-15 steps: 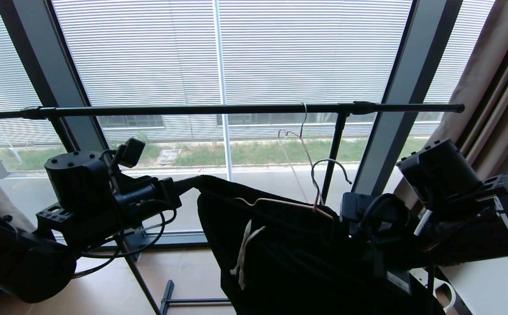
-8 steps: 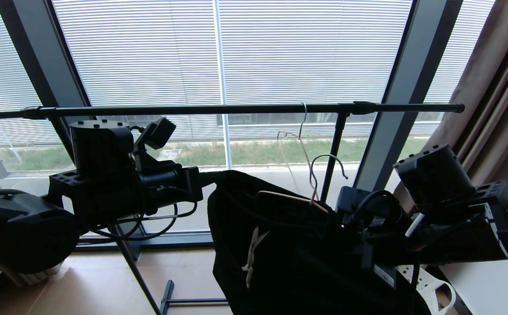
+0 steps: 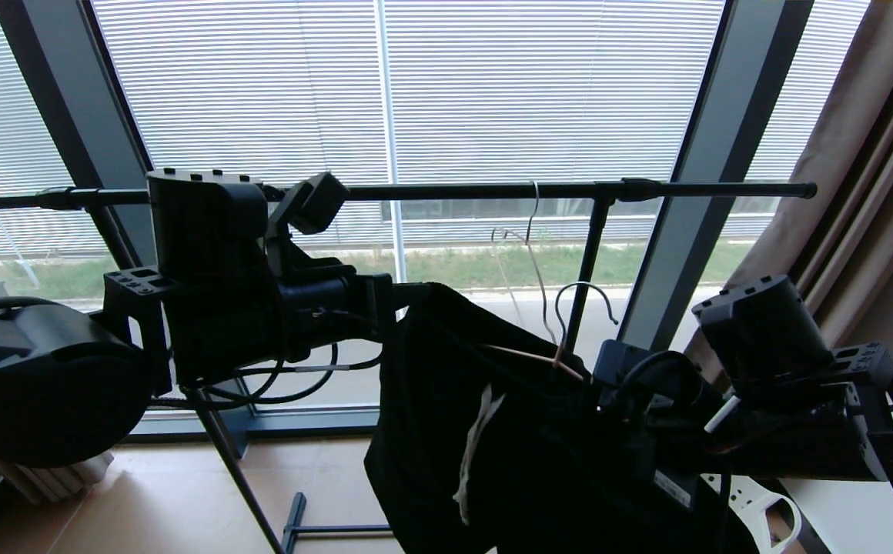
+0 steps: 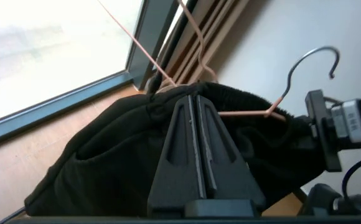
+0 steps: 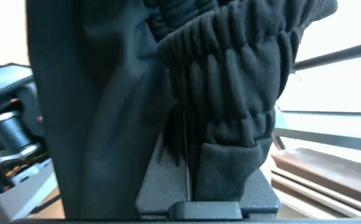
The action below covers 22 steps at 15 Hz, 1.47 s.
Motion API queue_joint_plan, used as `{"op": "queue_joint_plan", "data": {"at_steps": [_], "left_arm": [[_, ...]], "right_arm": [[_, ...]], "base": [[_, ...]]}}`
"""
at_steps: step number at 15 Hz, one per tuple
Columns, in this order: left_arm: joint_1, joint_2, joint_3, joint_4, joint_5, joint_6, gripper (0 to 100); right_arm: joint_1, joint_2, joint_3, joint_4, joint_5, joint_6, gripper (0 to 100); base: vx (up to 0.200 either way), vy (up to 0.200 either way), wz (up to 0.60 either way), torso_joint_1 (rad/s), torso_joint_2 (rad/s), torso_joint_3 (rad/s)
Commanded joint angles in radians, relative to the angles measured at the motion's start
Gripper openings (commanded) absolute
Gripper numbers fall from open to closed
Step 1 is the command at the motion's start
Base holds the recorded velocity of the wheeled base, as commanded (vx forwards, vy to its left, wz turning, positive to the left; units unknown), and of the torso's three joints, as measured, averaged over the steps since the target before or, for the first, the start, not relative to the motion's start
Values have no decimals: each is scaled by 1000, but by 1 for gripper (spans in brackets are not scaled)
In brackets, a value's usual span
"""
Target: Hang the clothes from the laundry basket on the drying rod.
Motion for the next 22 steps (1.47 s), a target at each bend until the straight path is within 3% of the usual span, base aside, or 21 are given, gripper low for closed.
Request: {"op": "queue_joint_plan", "data": {"at_steps": [1, 4, 6, 9, 12, 18, 22], "left_arm": [[1, -2, -61, 23, 21, -1, 0], [-6, -12, -61, 26, 23, -1, 0], [-27, -11, -44, 26, 26, -1, 0], [-88, 5, -2, 26, 84, 1, 0], [-110, 8, 24, 26, 103, 9, 0], [-130, 23, 90, 20, 126, 39, 0], [-145, 21, 105, 18, 127, 44, 0]], "right_arm": [[1, 14, 8, -3, -7, -1, 0], [-1, 37, 3, -6, -64, 3, 0], [1, 38, 8, -39, -61, 12, 0], [24, 32, 28, -174, -56, 148, 0], [27, 30, 41, -215, -52, 154, 0], [27, 17, 120, -410, 17, 159, 0], [22, 24, 183, -580, 108, 187, 0]], "base": [[0, 0, 0, 0, 0, 0], [0, 0, 0, 0, 0, 0], [0, 0, 0, 0, 0, 0], [0, 0, 0, 0, 0, 0], [0, 0, 0, 0, 0, 0], [0, 0, 0, 0, 0, 0], [0, 0, 0, 0, 0, 0]]}}
